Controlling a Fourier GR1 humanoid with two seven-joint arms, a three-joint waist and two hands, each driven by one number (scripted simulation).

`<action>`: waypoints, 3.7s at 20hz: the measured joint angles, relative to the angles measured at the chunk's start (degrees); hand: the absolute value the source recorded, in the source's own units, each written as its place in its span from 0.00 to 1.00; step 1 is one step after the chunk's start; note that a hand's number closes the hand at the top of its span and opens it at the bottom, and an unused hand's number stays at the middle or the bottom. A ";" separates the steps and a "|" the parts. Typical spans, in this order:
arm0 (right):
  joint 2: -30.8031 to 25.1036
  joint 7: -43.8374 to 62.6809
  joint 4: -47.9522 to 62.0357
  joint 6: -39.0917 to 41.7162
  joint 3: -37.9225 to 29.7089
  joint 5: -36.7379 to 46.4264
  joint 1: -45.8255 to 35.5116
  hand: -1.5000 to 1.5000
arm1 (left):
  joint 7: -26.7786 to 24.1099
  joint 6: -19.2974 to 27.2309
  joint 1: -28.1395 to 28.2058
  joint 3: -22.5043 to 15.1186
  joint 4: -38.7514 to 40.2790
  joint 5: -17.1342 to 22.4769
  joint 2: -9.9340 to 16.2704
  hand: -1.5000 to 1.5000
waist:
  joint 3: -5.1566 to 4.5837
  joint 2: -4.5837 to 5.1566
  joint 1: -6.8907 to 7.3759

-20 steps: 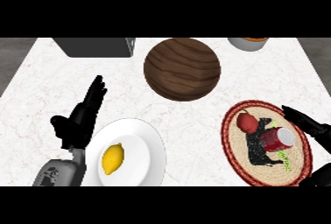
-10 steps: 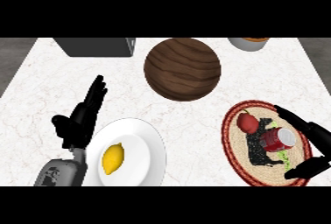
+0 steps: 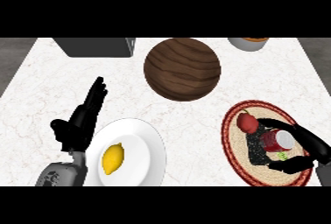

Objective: Pick the can from the placemat and place it in the bowl

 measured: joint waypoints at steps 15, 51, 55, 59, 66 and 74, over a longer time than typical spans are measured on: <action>3.88 -7.85 -6.20 -3.43 5.10 5.82 3.03 1.00 | -1.23 -1.17 0.46 1.50 1.18 -0.57 -0.33 0.50 | -0.47 -0.39 -0.34; 26.85 69.80 -22.99 -45.54 35.67 2.78 -52.71 1.00 | 1.07 -1.99 -1.57 1.86 0.53 -1.02 -0.91 0.50 | -0.05 0.00 0.86; 25.48 67.52 -14.29 -43.89 32.57 3.72 -56.29 1.00 | 1.09 -2.12 -1.26 1.93 0.09 -0.84 -1.10 0.50 | -0.05 0.12 0.89; 23.41 64.03 -6.26 -42.39 31.61 6.74 -57.81 1.00 | 0.75 -2.35 -1.00 1.77 0.25 -0.98 -1.18 0.50 | -0.06 0.20 0.95; 22.48 53.29 10.19 -45.90 27.58 10.15 -58.69 1.00 | 0.84 -2.27 -1.14 1.74 -0.34 -1.32 -1.39 0.50 | -0.04 0.42 1.24; 22.44 40.94 28.52 -51.47 21.72 11.34 -60.31 1.00 | 0.56 -2.95 -1.68 1.78 -0.28 -1.22 -1.43 0.50 | -0.02 0.74 1.87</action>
